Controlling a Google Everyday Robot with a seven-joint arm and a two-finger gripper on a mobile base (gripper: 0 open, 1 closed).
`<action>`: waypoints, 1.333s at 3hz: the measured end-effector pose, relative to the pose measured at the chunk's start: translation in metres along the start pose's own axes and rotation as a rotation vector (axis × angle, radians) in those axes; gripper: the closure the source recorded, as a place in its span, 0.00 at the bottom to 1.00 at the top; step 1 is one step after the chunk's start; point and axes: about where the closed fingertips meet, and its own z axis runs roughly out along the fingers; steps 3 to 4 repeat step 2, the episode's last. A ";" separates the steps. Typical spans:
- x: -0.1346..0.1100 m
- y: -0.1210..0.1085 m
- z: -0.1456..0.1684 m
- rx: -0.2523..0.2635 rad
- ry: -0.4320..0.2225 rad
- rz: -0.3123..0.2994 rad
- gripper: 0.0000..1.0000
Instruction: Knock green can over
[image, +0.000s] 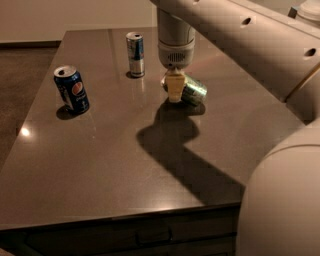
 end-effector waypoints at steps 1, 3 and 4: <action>-0.002 -0.001 0.008 -0.017 0.004 -0.009 0.00; -0.002 -0.001 0.008 -0.017 0.003 -0.009 0.00; -0.002 -0.001 0.008 -0.017 0.003 -0.009 0.00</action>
Offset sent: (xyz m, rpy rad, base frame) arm 0.0021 0.0019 -0.0062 -0.0038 0.0155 0.0069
